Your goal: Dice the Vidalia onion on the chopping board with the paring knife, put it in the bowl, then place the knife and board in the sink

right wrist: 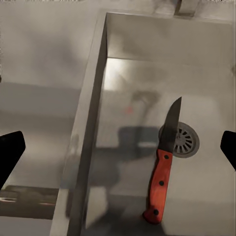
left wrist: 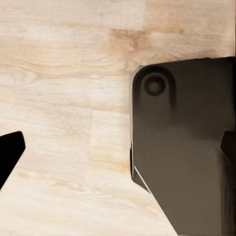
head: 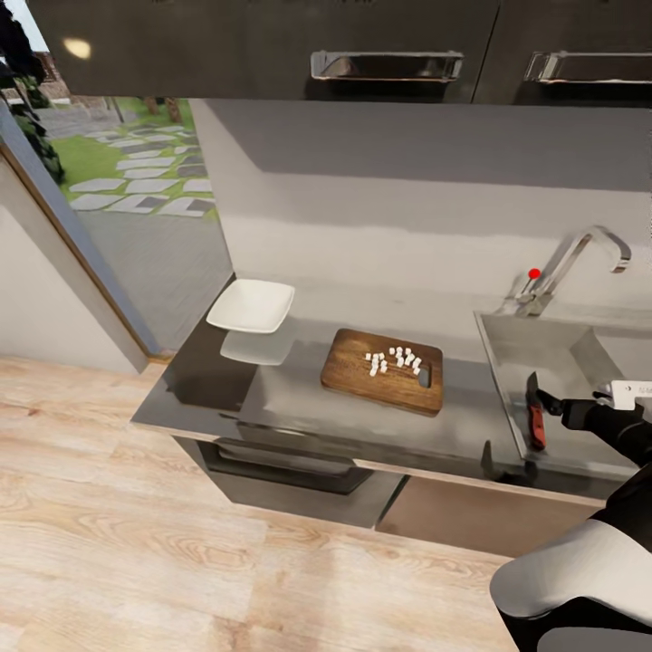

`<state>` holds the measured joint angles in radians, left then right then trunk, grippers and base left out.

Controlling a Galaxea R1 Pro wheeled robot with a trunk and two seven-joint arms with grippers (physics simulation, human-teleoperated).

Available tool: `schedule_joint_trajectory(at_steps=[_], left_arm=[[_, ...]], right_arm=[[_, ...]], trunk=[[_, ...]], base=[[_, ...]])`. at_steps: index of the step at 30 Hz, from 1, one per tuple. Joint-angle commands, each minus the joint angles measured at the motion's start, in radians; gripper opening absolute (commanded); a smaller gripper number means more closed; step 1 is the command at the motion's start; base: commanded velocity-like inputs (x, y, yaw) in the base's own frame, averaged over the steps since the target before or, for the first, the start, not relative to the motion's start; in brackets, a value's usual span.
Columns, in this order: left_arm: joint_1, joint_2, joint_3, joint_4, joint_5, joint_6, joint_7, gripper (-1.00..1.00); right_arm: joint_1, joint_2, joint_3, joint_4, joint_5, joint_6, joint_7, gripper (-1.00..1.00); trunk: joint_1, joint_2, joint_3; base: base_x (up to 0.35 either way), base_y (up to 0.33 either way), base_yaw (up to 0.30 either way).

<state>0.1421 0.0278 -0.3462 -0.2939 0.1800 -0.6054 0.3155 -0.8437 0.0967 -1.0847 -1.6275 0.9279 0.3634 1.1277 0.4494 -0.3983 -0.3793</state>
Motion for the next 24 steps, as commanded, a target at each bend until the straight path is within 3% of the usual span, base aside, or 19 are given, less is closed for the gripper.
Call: schedule_joint_trajectory(at_steps=[1,3,6,10,12,17,18,24], left_arm=[[0.001,0.002,-0.009,-0.01,0.01,-0.011,0.004,1.0],[0.002,0.004,-0.012,-0.059,0.01,-0.064,0.009,1.0],[0.003,0.011,-0.012,-0.124,0.01,-0.087,0.01,1.0],[0.021,0.079,-0.014,-0.394,0.01,-0.089,0.011,1.0],[0.112,0.113,-0.014,-0.567,0.009,-0.081,0.012,1.0],[0.249,0.17,-0.014,-0.801,0.007,-0.064,0.013,1.0],[0.27,0.209,-0.015,-0.848,0.008,-0.062,0.014,1.0],[0.277,0.224,-0.012,-0.844,0.013,-0.063,0.016,1.0]], right_arm=[[-0.002,0.0,-0.001,-0.002,0.003,0.008,0.006,1.0],[-0.002,0.001,-0.001,-0.002,0.003,0.008,0.006,1.0],[-0.002,0.003,-0.001,-0.001,0.005,0.007,0.005,1.0],[-0.002,0.023,-0.001,0.0,0.007,0.003,-0.006,1.0],[-0.002,0.031,-0.001,0.0,0.008,-0.006,-0.015,1.0],[-0.002,0.044,-0.001,0.0,0.008,-0.011,-0.023,1.0],[-0.002,0.052,-0.001,0.0,0.008,-0.012,-0.032,1.0],[-0.002,0.058,-0.001,0.001,0.009,-0.012,-0.048,1.0]], trunk=[[0.001,-0.002,0.0],[0.001,-0.002,0.003],[0.001,-0.002,0.008],[0.001,-0.002,0.014],[0.001,-0.002,0.017],[0.001,-0.002,0.025],[0.001,-0.002,0.027],[0.001,-0.002,0.036]], base=[[0.0,0.0,0.0],[0.0,0.0,0.0],[0.0,0.0,0.0],[0.0,0.0,0.0],[0.0,0.0,0.0],[0.0,0.0,0.0],[0.0,0.0,0.0],[0.0,0.0,0.0]])
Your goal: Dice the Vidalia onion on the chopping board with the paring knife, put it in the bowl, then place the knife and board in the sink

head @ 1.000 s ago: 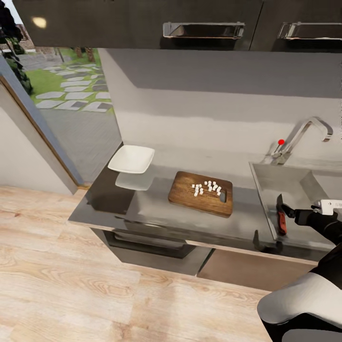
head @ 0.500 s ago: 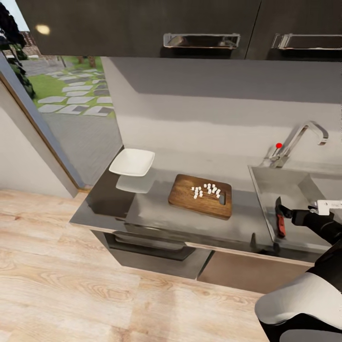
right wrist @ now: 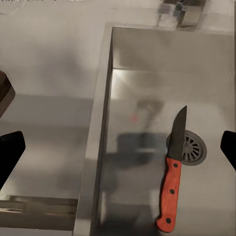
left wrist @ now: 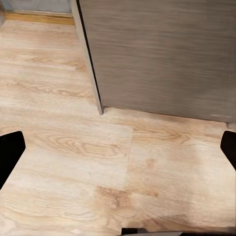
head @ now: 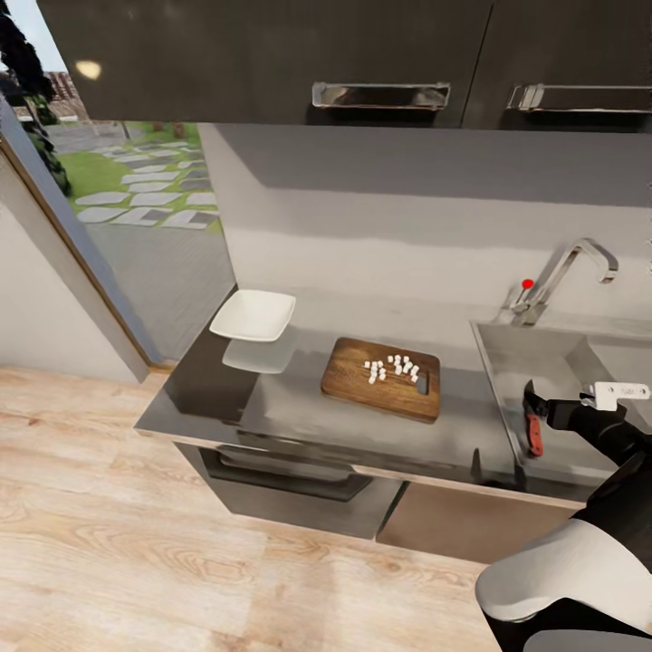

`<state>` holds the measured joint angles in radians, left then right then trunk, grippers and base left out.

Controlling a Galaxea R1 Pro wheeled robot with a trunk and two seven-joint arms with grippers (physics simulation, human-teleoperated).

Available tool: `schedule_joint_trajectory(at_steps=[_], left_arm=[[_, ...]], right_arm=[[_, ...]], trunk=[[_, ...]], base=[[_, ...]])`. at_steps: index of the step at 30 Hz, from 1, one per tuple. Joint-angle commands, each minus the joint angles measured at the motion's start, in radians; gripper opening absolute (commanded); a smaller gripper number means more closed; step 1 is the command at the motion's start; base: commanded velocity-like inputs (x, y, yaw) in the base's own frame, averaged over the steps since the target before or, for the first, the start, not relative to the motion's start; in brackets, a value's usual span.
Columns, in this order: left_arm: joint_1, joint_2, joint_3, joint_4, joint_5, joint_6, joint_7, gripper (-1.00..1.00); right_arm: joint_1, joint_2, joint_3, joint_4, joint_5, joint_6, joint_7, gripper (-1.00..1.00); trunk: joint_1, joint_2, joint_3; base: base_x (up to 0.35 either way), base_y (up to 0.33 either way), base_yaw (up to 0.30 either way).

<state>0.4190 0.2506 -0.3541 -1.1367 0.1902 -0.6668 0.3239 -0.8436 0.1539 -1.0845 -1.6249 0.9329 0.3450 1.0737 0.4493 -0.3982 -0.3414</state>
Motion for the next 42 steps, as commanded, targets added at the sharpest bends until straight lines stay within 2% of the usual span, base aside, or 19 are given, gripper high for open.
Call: schedule_joint_trajectory(at_steps=[1,7,16,20,23,26,42], left_arm=[[0.0,0.0,-0.004,0.003,0.003,-0.002,0.007,1.0],[0.0,-0.006,-0.003,0.07,0.005,-0.005,0.008,1.0],[0.0,-0.008,0.0,0.085,0.005,-0.007,0.013,1.0],[0.0,-0.019,0.001,0.098,0.005,-0.007,0.09,1.0],[-0.001,-0.047,0.001,0.126,0.001,-0.007,0.209,1.0],[-0.002,-0.057,0.0,0.142,-0.002,-0.008,0.264,1.0],[-0.002,-0.062,-0.003,0.172,-0.002,-0.008,0.282,1.0]], right_arm=[[-0.002,0.001,-0.002,-0.001,0.004,0.006,0.005,1.0],[-0.002,0.001,-0.001,-0.001,0.004,0.006,0.003,1.0],[-0.002,0.002,0.0,-0.001,0.003,0.006,0.003,1.0],[-0.002,0.003,0.0,-0.001,0.003,0.006,0.003,1.0],[-0.002,0.003,0.0,-0.001,0.003,0.006,0.003,1.0],[-0.002,0.003,0.0,-0.001,0.003,0.006,0.003,1.0],[-0.002,0.003,0.0,0.005,0.007,0.006,0.003,1.0]], trunk=[[0.001,-0.002,0.0],[0.001,-0.002,0.009],[0.001,-0.002,0.024],[0.001,-0.002,0.03],[0.001,-0.002,0.035],[0.001,-0.002,0.039],[0.001,-0.002,0.065]], base=[[0.0,0.0,0.0],[0.0,0.0,0.0],[0.0,0.0,0.0],[0.0,0.0,0.0],[0.0,0.0,0.0],[0.0,0.0,0.0],[0.0,0.0,0.0]])
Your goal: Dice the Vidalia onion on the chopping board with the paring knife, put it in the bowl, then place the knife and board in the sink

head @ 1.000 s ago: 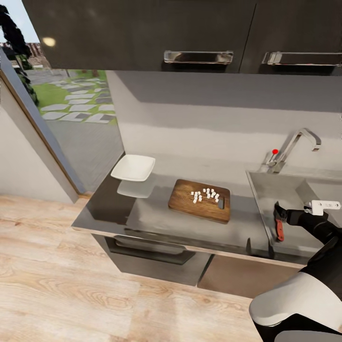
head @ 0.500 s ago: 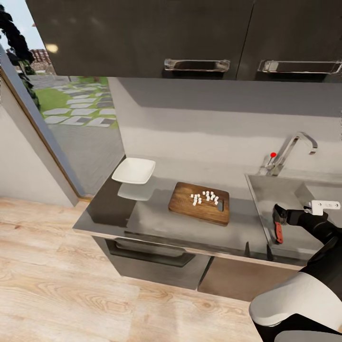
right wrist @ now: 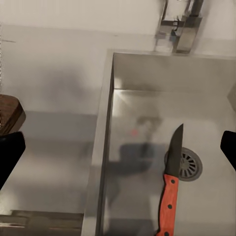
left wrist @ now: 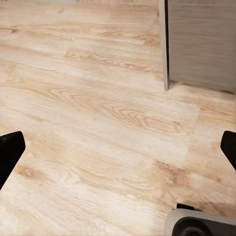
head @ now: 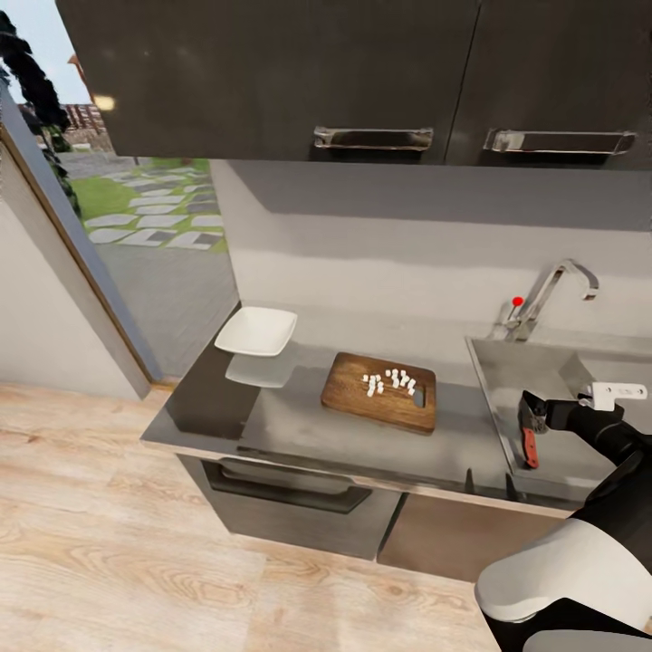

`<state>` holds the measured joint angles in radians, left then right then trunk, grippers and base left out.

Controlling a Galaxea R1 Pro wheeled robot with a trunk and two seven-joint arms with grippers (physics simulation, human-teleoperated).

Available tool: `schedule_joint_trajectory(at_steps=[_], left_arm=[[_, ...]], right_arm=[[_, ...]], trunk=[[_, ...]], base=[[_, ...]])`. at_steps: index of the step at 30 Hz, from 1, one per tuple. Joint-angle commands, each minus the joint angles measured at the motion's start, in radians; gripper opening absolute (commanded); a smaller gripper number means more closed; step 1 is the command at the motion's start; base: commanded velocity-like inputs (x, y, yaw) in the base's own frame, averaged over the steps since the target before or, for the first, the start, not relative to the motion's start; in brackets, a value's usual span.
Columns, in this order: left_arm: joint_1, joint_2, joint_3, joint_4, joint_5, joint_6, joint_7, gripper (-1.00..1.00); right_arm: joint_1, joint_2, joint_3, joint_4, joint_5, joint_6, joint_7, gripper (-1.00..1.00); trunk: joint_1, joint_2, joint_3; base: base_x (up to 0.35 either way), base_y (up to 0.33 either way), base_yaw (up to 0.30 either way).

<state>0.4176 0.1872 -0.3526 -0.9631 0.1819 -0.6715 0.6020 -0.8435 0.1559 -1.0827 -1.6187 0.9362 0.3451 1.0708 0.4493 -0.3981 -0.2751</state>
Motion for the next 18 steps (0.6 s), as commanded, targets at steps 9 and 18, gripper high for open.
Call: schedule_joint_trajectory(at_steps=[9,18], left_arm=[[0.0,-0.001,-0.005,0.036,0.006,-0.003,0.003,1.0],[-0.002,-0.002,-0.005,0.078,0.005,-0.002,-0.003,1.0]], right_arm=[[-0.002,0.019,0.002,0.002,0.084,-0.058,-0.002,1.0],[-0.002,0.019,0.013,0.002,0.167,-0.041,-0.046,1.0]], trunk=[[0.001,-0.002,0.013],[0.001,-0.002,0.021]], base=[[0.0,0.0,0.0],[0.0,0.0,0.0]])
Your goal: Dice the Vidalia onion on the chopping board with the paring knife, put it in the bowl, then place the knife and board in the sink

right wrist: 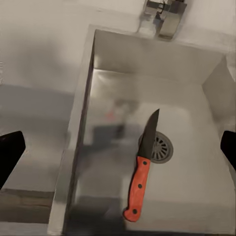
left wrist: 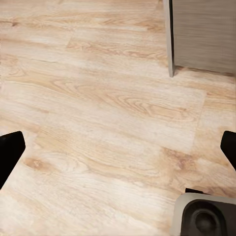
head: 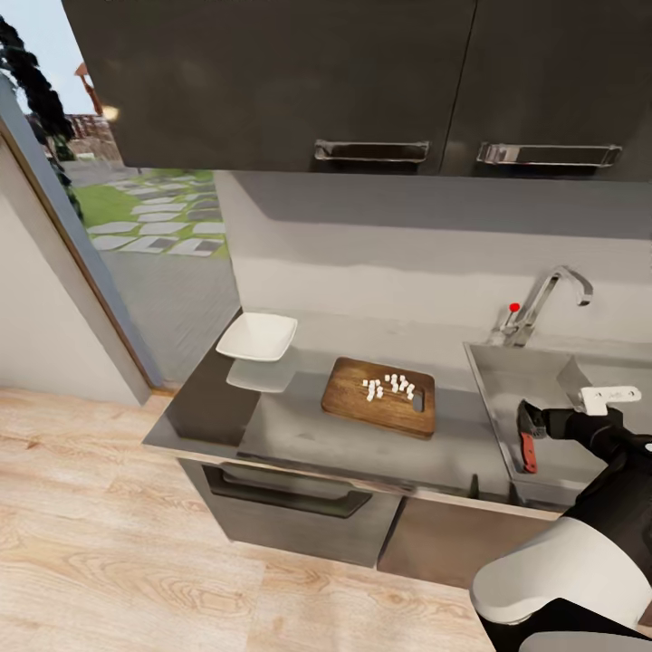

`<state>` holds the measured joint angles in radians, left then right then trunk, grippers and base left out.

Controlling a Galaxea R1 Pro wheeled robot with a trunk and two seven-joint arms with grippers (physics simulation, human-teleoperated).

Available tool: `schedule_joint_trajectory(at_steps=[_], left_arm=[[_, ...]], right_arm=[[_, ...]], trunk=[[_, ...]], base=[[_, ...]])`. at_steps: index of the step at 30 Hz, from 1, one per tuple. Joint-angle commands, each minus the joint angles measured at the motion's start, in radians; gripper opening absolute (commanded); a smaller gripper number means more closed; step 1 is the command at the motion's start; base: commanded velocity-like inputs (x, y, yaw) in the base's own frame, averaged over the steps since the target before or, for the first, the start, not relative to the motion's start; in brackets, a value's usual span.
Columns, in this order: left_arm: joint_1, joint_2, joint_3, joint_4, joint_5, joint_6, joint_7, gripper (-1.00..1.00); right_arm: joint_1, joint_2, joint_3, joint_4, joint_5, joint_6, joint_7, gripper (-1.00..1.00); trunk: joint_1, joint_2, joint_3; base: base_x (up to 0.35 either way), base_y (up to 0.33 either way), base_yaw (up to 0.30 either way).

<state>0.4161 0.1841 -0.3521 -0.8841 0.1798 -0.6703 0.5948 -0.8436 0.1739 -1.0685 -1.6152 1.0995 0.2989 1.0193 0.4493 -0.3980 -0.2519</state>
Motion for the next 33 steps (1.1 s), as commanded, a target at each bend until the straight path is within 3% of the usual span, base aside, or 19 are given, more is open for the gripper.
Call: schedule_joint_trajectory(at_steps=[1,3,7,13,15,20,33], left_arm=[[0.0,0.002,-0.005,0.006,0.008,-0.004,-0.033,1.0],[0.0,-0.001,-0.004,0.01,0.009,-0.002,-0.092,1.0],[-0.001,-0.011,-0.004,0.021,0.01,0.0,-0.118,1.0],[-0.003,-0.018,-0.004,0.044,0.009,0.0,-0.125,1.0],[-0.003,-0.02,-0.004,0.046,0.009,0.0,-0.125,1.0],[-0.003,-0.02,-0.004,0.047,0.01,-0.001,-0.125,1.0],[-0.003,-0.02,-0.004,0.07,0.009,-0.002,-0.125,1.0]], right_arm=[[-0.002,0.001,0.004,0.002,0.003,0.039,0.007,1.0],[-0.002,0.001,0.006,0.025,0.004,0.046,0.006,1.0],[-0.002,0.001,0.007,0.035,0.005,0.048,0.006,1.0],[-0.002,0.001,0.008,0.038,0.005,0.048,0.0,1.0],[-0.002,0.001,0.045,0.045,0.005,0.05,-0.052,1.0],[-0.002,0.001,0.079,0.084,0.004,0.052,-0.095,1.0],[-0.002,0.001,0.086,0.104,0.001,0.052,-0.105,1.0]], trunk=[[0.001,-0.002,-0.002],[0.001,-0.002,-0.002],[0.001,-0.002,-0.002],[0.001,-0.002,-0.002],[0.001,-0.002,-0.002],[0.001,-0.002,-0.002],[0.001,-0.002,-0.002]], base=[[0.0,0.014,0.0],[0.027,0.057,0.0],[0.094,0.134,0.0],[0.146,0.23,0.0],[0.156,0.252,0.0],[0.156,0.254,0.0],[0.108,0.256,0.0]])
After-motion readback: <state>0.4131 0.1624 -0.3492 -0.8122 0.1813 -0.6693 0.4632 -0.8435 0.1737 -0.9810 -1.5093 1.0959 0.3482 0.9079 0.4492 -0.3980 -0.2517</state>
